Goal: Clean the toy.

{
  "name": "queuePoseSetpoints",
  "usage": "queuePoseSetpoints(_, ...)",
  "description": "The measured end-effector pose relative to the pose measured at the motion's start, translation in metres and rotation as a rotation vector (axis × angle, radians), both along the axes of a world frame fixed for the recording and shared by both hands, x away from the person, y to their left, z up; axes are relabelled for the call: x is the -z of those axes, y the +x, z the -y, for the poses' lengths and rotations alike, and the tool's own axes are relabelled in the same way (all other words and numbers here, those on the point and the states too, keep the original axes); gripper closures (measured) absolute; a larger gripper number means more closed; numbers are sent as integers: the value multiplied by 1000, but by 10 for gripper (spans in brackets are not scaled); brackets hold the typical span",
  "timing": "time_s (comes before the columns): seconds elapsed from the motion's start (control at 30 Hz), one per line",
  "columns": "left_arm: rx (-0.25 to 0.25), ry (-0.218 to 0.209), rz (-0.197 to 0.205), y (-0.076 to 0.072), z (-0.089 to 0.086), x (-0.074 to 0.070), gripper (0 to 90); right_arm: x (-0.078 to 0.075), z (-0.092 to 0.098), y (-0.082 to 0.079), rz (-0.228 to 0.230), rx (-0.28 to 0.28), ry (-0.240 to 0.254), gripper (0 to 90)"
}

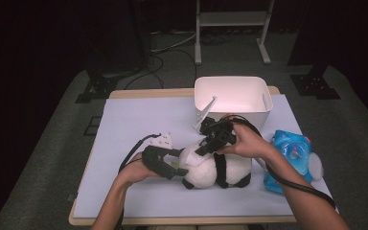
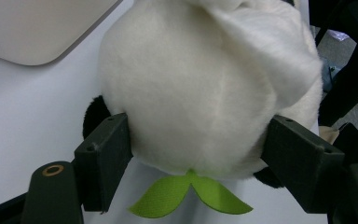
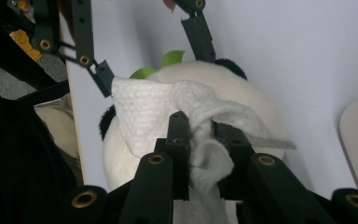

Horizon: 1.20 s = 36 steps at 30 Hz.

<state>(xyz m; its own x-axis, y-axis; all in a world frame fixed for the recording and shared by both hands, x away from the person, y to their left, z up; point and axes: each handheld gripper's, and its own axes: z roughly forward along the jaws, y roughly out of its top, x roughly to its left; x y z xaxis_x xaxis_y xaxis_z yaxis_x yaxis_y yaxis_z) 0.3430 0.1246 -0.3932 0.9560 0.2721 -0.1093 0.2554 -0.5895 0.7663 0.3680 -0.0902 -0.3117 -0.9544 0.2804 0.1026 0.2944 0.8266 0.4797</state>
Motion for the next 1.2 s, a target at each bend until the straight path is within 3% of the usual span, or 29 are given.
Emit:
queuePoseSetpoints(0.33,-2,-7,-3,0,0,0,238,1,1,10,-16,26,-30,769)
queuePoseSetpoints(0.8,0,-10,-11,1,-1,1,236,0,44,12,-13,106,-82,768)
queuePoseSetpoints(1.0,-3,-15,-27,1,0,1,215,0,71,11,-17,156,-67,768)
queuePoseSetpoints(1.2,2,-18,-49,0,3,0,162,7,86,2,-29,184,-16,770)
